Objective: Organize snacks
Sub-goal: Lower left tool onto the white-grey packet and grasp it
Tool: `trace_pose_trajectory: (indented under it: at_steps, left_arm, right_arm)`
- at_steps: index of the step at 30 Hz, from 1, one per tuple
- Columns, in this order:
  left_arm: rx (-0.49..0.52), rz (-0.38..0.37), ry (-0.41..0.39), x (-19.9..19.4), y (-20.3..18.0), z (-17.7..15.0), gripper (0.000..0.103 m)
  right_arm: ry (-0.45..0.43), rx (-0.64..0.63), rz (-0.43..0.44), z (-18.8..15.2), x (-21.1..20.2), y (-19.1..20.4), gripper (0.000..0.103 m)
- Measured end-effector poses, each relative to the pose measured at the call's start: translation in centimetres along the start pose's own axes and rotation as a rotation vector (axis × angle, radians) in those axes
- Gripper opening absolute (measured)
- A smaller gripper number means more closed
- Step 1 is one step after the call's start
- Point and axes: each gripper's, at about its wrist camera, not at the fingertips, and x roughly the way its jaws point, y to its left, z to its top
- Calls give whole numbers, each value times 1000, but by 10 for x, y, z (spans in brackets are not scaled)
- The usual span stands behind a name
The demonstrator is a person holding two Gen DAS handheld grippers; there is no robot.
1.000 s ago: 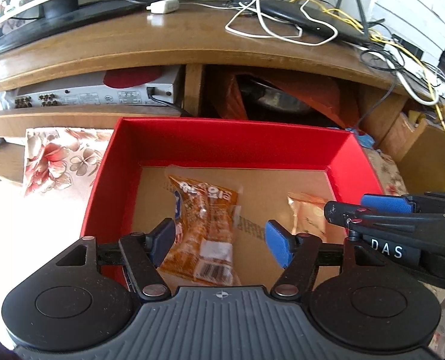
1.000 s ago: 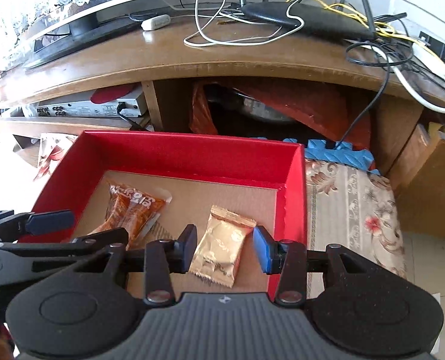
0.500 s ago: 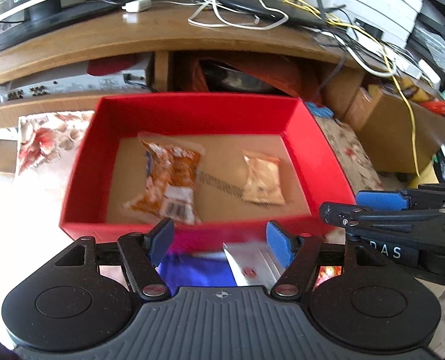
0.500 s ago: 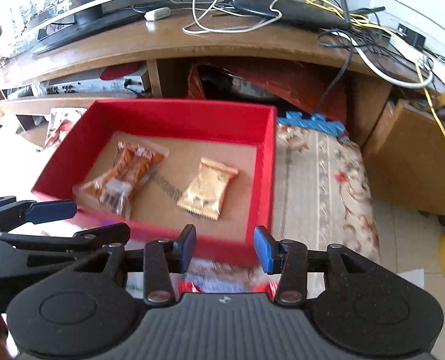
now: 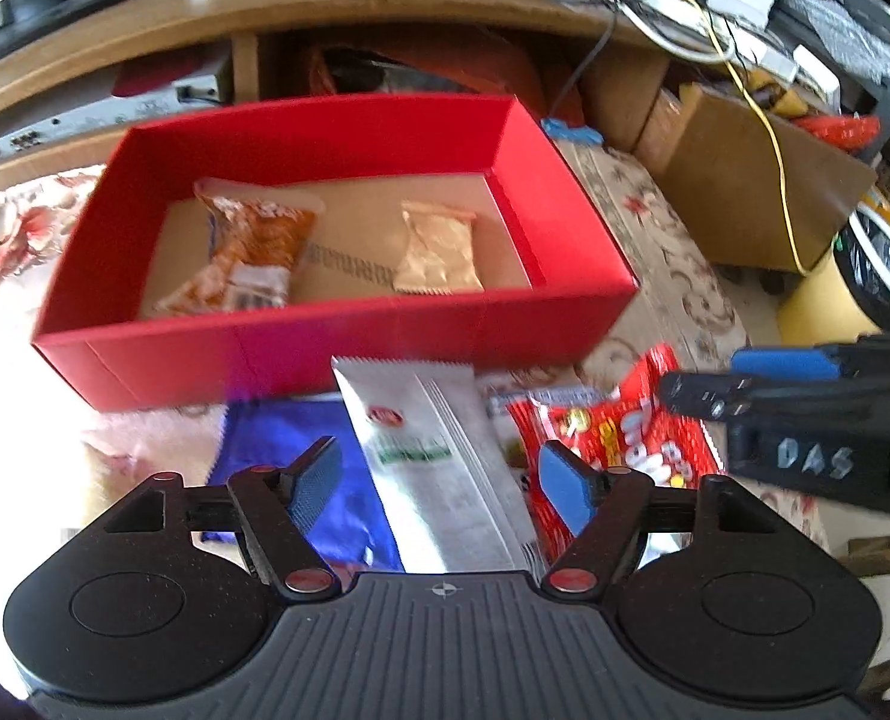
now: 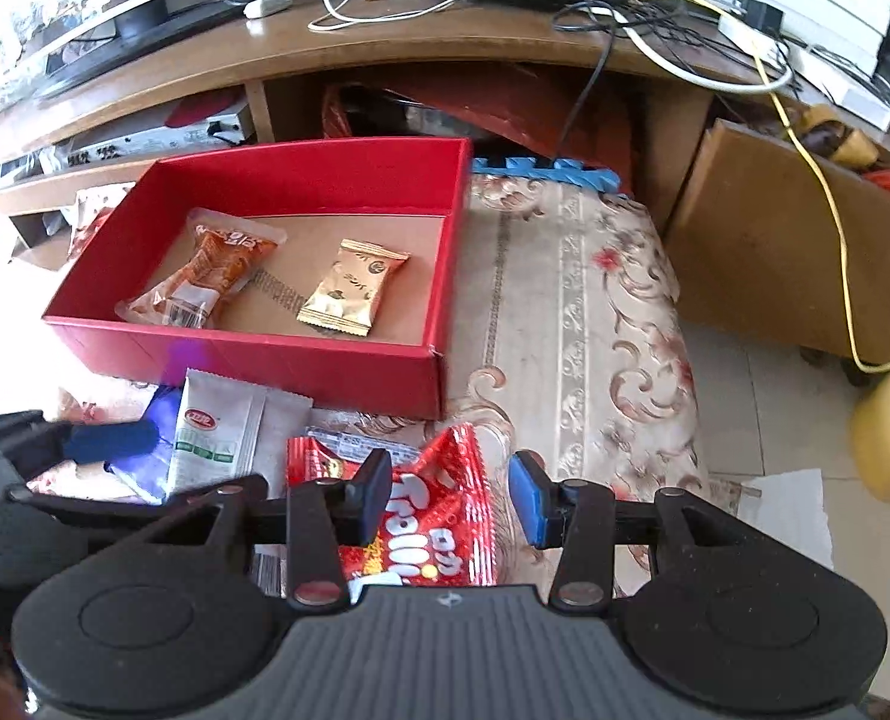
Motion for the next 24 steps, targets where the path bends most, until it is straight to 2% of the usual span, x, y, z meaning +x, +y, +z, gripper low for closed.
trace_pose_trajectory:
  at_steps: [4,10,14,20,24]
  left_arm:
    - [25,6,23,8,-9,-4,79]
    - [75,61,18,19,-18,-6,84]
    - [117,102,18,19,-18,-10,76]
    - [113,107,31,10,-9,-18,61]
    - [100,99,42,2,-2,-26,59]
  right_arm:
    - [-2,9,7,-1,-3,-4,42]
    - [11,-10,24,-4,0,0,42]
    - [21,-21,21,-5,2,3,42]
    - [32,-36,14,-10,2,7,42]
    - [38,-40,17,-19,-2,10,42]
